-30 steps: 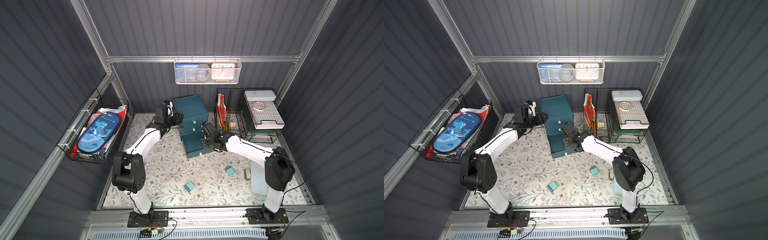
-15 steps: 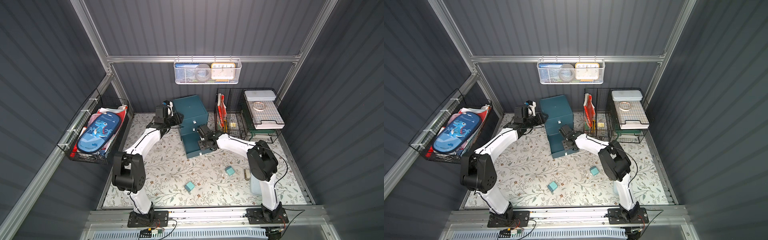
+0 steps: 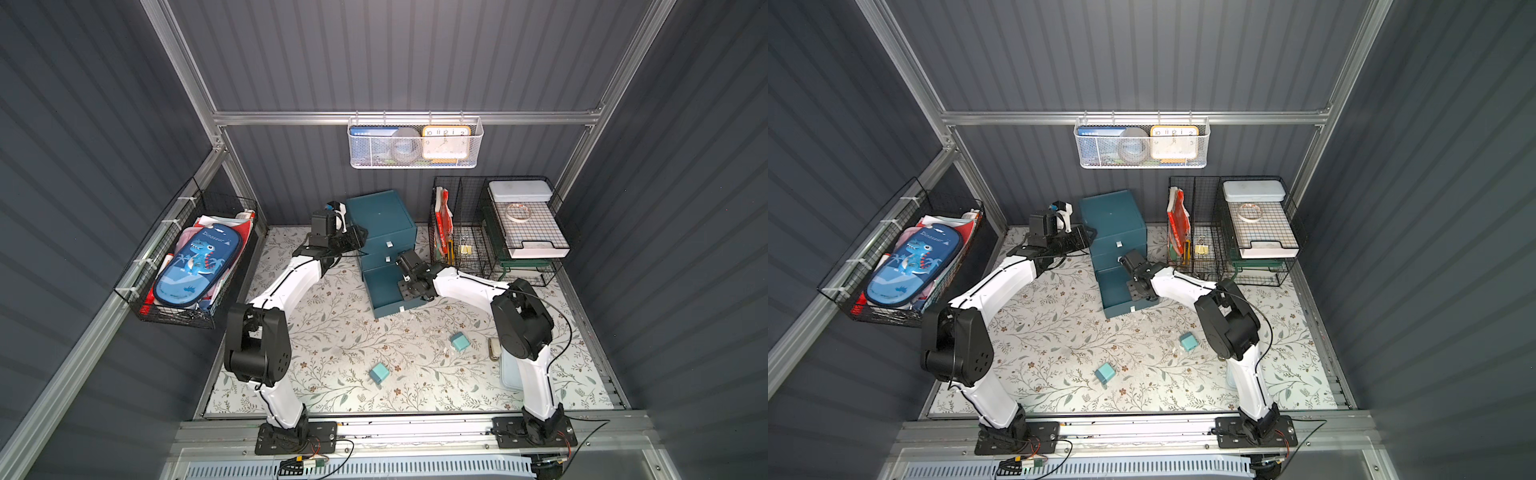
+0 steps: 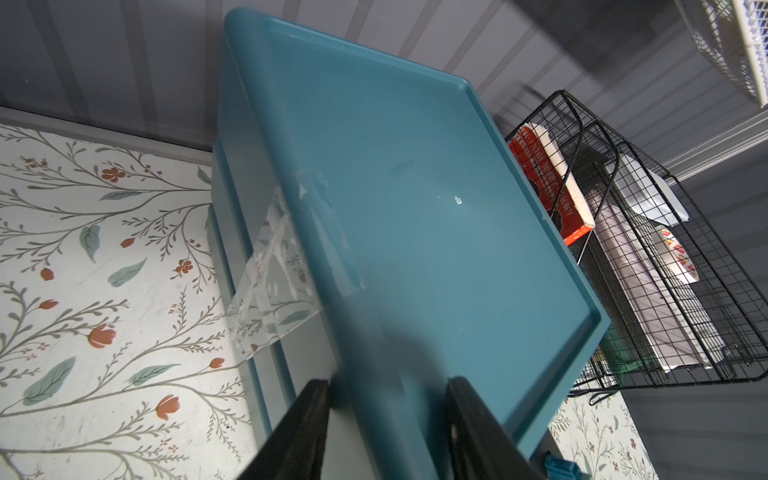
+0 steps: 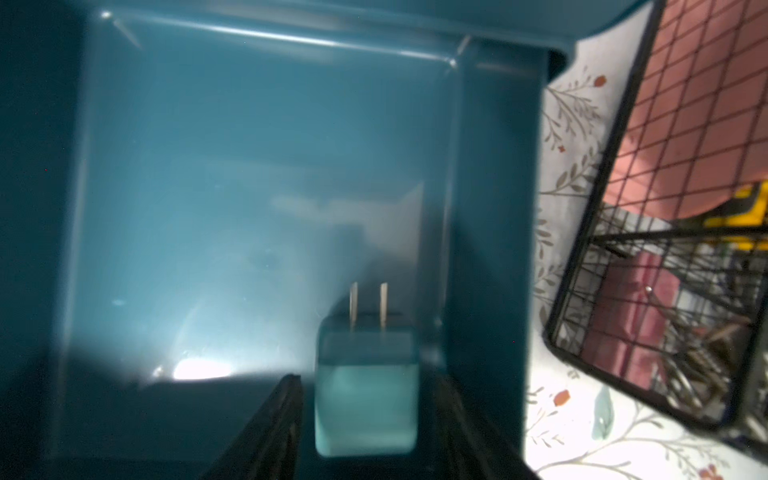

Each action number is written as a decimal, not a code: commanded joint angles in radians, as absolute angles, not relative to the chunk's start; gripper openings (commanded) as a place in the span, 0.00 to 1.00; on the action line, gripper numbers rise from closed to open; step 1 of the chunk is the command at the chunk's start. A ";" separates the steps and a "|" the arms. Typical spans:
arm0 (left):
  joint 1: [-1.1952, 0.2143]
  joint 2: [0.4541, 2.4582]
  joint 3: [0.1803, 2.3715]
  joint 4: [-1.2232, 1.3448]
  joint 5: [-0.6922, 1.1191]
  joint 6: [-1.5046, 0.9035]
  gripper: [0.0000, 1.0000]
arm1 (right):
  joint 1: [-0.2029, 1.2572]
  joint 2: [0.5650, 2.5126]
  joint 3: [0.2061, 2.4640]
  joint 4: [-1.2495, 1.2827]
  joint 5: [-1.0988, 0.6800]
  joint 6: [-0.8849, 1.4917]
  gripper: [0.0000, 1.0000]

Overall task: Place the plugs into the drawer by color
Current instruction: Place the plug in the drawer, then pick up the plug from the center of the board.

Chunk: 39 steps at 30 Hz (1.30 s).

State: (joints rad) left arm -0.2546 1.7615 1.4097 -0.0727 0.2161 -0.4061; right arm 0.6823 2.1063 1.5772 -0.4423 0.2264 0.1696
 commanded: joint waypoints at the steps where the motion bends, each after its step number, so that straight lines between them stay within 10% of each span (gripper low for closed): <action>1: -0.288 1.815 1.364 -0.267 0.271 -0.371 0.49 | 0.674 2.073 1.590 -0.471 0.243 0.154 0.58; 23: -0.290 1.809 1.370 -0.270 0.262 -0.365 0.50 | 0.674 1.410 0.900 -0.591 0.245 0.449 0.62; 39: -0.290 1.808 1.371 -0.267 0.260 -0.367 0.50 | 0.673 1.448 0.735 -0.465 0.203 0.528 0.74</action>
